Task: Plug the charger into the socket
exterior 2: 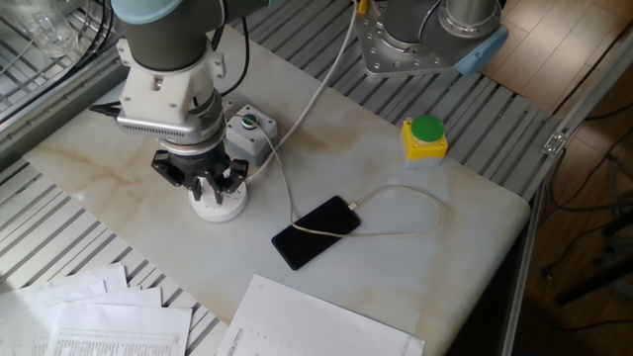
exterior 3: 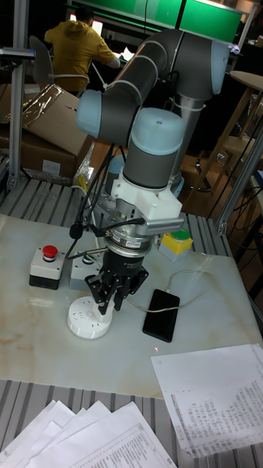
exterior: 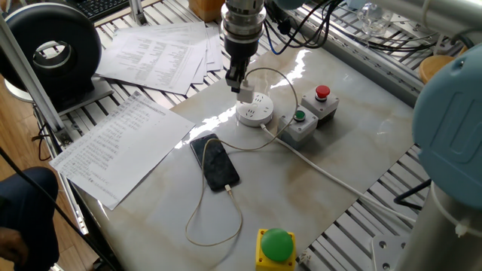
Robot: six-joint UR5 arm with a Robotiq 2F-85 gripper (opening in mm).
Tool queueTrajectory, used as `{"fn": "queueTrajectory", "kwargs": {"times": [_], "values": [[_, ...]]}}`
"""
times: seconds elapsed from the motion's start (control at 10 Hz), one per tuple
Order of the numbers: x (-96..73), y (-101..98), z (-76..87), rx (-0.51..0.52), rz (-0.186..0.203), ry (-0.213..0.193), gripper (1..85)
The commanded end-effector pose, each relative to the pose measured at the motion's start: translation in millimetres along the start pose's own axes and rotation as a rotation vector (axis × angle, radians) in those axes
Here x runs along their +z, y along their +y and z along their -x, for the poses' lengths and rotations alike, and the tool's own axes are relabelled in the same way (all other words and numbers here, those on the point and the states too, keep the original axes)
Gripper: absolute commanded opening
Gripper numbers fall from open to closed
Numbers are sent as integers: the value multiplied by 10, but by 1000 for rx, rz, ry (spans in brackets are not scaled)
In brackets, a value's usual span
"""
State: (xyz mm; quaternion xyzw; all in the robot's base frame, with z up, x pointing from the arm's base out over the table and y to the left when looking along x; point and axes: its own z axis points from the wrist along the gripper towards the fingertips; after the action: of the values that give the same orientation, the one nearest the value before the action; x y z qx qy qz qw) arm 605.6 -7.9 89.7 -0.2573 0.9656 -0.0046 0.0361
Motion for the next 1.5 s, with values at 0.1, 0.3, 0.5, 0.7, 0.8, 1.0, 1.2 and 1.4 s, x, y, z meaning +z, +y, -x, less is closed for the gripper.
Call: {"fn": "queueTrajectory", "kwargs": {"times": [0.1, 0.3, 0.5, 0.7, 0.8, 1.0, 1.2, 1.4], "values": [[-22, -125, 106, 59, -43, -42, 10], [-27, -141, 124, 35, -25, -23, 10], [-48, -168, 194, 43, 6, -10, 10], [-28, -138, 155, 31, 13, 6, 10], [-7, -160, 110, 24, 6, 16, 10], [75, -182, 60, 20, 10, 12, 10], [96, -163, 34, 26, 9, 18, 10], [99, -137, 25, 28, 15, 19, 10]]}}
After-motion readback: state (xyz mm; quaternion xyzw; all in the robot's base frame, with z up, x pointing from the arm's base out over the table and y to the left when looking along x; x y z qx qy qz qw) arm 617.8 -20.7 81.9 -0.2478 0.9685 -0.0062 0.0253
